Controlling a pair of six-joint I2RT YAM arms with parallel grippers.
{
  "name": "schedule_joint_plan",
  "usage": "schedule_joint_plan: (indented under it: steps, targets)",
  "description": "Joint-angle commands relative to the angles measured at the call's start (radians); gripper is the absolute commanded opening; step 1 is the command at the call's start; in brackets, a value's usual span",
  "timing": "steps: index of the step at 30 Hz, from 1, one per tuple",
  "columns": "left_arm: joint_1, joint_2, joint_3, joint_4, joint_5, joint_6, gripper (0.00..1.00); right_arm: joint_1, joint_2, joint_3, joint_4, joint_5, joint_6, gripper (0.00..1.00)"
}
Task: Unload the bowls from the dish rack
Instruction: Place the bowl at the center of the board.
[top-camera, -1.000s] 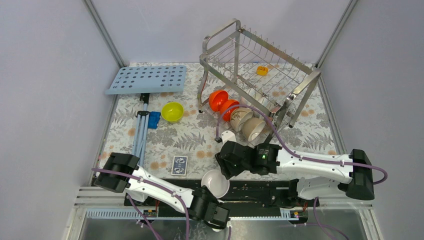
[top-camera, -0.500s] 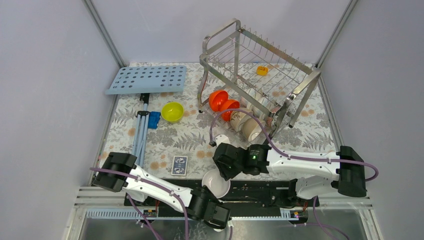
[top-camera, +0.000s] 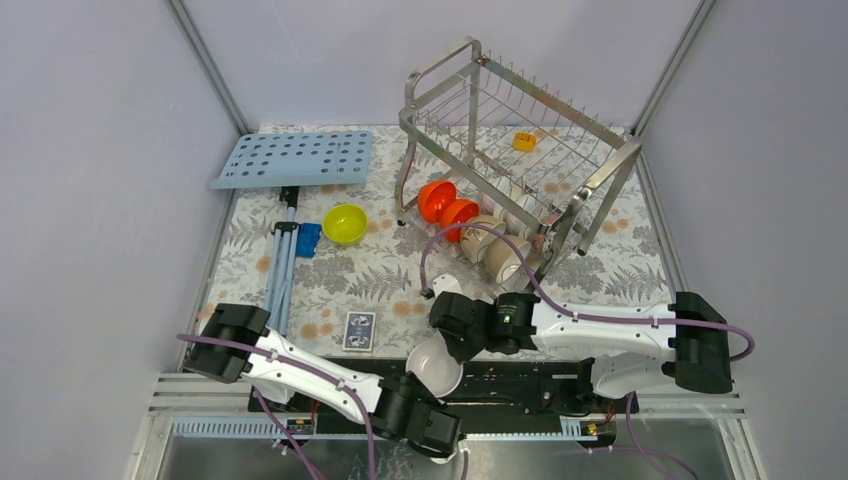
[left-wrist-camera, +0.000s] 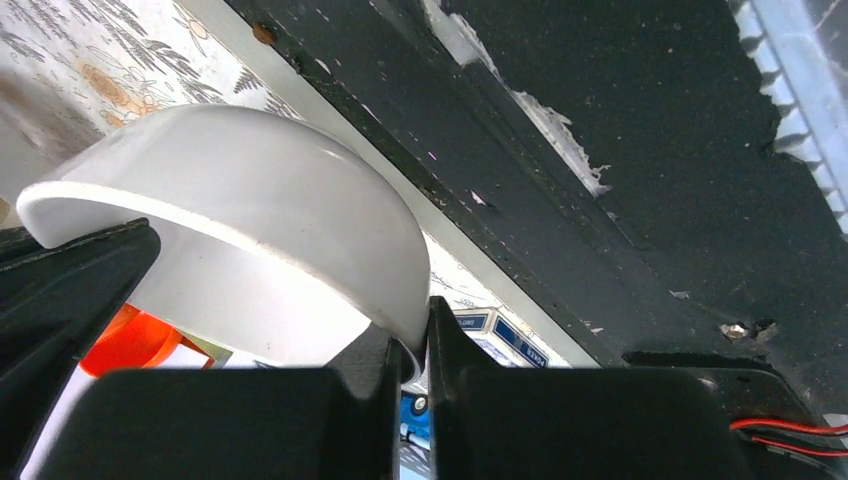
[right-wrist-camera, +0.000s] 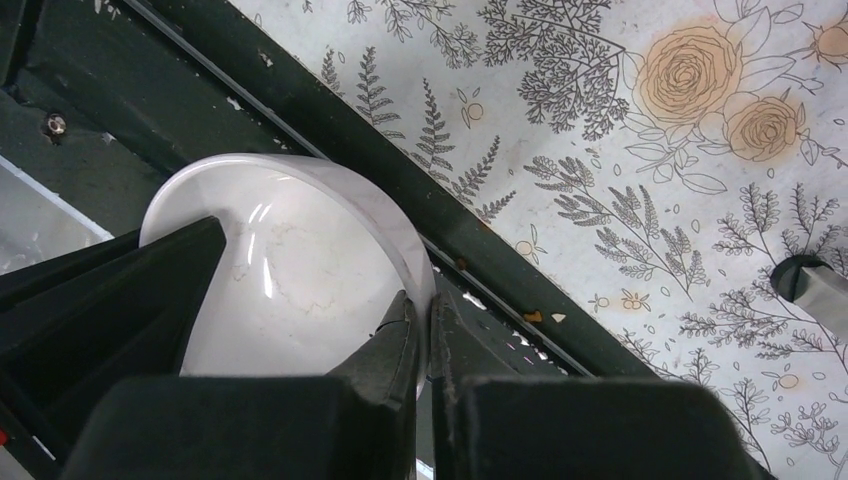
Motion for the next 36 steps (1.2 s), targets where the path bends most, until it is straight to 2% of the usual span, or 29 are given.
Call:
schedule_joint_plan:
  steps: [1, 2, 5, 7, 8, 17, 22, 26, 28, 31, 36]
  targets:
    - [0.003, -0.053, 0.01, 0.086, -0.058, -0.094, 0.18, 0.002, -0.043, 0.002, 0.005, 0.028, 0.057, 0.0]
    - [0.004, -0.055, 0.012, 0.094, -0.074, -0.113, 0.33, 0.003, -0.052, 0.003, -0.002, 0.044, 0.064, 0.0]
    - [0.004, -0.065, 0.028, 0.107, -0.156, -0.179, 0.66, 0.003, -0.081, 0.0, -0.012, 0.086, 0.082, 0.0]
    - [0.004, -0.08, 0.039, 0.107, -0.202, -0.211, 0.91, 0.003, -0.099, -0.001, -0.016, 0.115, 0.096, 0.0]
    - [0.004, -0.092, 0.047, 0.107, -0.221, -0.224, 0.98, 0.003, -0.107, -0.003, -0.02, 0.131, 0.102, 0.0]
    - [0.006, -0.31, 0.128, 0.127, -0.311, -0.347, 0.99, -0.009, -0.19, -0.072, -0.027, 0.315, 0.187, 0.0]
    - [0.013, -0.42, 0.103, 0.241, -0.313, -0.455, 0.99, -0.027, -0.231, -0.119, -0.002, 0.351, 0.219, 0.0]
    - [0.046, -0.495, 0.027, 0.386, -0.356, -0.607, 0.99, -0.028, -0.259, -0.147, 0.031, 0.362, 0.231, 0.0]
    - [0.093, -0.534, -0.027, 0.465, -0.338, -0.695, 0.99, -0.028, -0.271, -0.166, 0.059, 0.357, 0.23, 0.0]
    - [0.222, -0.585, -0.102, 0.592, -0.298, -0.849, 0.99, -0.028, -0.267, -0.179, 0.078, 0.355, 0.23, 0.0]
    - [0.49, -0.603, -0.152, 0.594, -0.182, -1.239, 0.99, -0.028, -0.238, -0.176, 0.081, 0.369, 0.243, 0.0]
